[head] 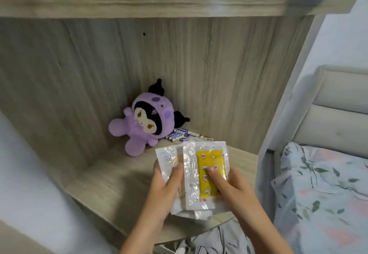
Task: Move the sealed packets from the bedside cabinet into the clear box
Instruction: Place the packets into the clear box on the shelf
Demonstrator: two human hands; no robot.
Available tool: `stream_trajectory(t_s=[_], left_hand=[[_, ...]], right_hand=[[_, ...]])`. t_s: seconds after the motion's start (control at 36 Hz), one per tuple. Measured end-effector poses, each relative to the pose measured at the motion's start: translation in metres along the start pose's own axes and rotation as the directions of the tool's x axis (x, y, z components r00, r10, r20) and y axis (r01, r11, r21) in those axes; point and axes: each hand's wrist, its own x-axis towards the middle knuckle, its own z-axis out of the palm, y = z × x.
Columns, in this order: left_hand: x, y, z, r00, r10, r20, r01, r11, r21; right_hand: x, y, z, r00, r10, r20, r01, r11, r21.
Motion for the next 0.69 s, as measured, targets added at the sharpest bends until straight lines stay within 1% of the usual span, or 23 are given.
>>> stream_trajectory(t_s=[0.06,0.11,0.17,0.19,0.28,0.31,0.36,0.42,0.47,0.53,0.58,0.61,0.64,0.69], left_hand=[[0.004,0.002,0.003,1.0,-0.021,0.0,0.021,0.999,-0.032],[0.006,0.005,0.008,0.999,-0.049,-0.007,0.049,0.999,-0.016],[0.008,0.006,0.01,0.998,-0.057,-0.029,0.057,0.998,0.018],[0.009,0.007,0.01,0.998,-0.05,-0.046,0.051,0.999,0.01],[0.016,0.006,0.005,0.999,0.009,-0.032,-0.007,0.999,0.049],[0.018,0.007,0.003,0.999,0.027,-0.029,-0.025,0.998,0.063],[0.022,0.008,0.0,0.998,0.053,-0.034,-0.051,0.997,0.06],[0.026,0.008,-0.002,0.995,0.099,-0.005,-0.099,0.994,0.047],[0.029,0.009,-0.006,0.989,0.146,0.025,-0.146,0.989,0.025],[0.031,0.008,-0.011,0.98,0.196,0.039,-0.194,0.98,-0.051],[0.03,0.006,-0.011,0.977,0.201,0.075,-0.189,0.972,-0.14],[0.028,0.004,-0.009,0.976,0.194,0.1,-0.175,0.97,-0.169],[0.026,0.001,-0.006,0.975,0.186,0.122,-0.161,0.969,-0.189],[0.024,-0.009,-0.001,0.976,0.164,0.145,-0.137,0.973,-0.184]], right_hand=[[0.007,0.003,0.003,0.998,-0.062,-0.019,0.061,0.997,-0.055],[0.014,0.007,0.007,0.988,-0.147,-0.044,0.139,0.977,-0.162],[0.021,0.01,0.01,0.982,-0.183,-0.048,0.166,0.954,-0.251],[0.024,0.011,0.011,0.982,-0.185,-0.032,0.171,0.951,-0.256],[0.026,0.009,0.012,0.983,-0.164,0.077,0.175,0.97,-0.17],[0.024,0.007,0.013,0.978,-0.18,0.109,0.196,0.968,-0.157],[0.022,0.008,0.015,0.964,-0.238,0.118,0.254,0.955,-0.152],[0.022,0.013,0.018,0.948,-0.305,0.086,0.317,0.927,-0.199],[0.024,0.02,0.018,0.93,-0.363,0.063,0.365,0.887,-0.282],[0.025,0.027,0.016,0.907,-0.414,0.084,0.415,0.837,-0.357],[0.027,0.033,0.018,0.898,-0.421,0.129,0.438,0.825,-0.358],[0.027,0.035,0.019,0.901,-0.405,0.154,0.433,0.835,-0.34],[0.028,0.036,0.02,0.907,-0.379,0.181,0.419,0.851,-0.316],[0.029,0.037,0.021,0.926,-0.313,0.214,0.369,0.87,-0.326]])
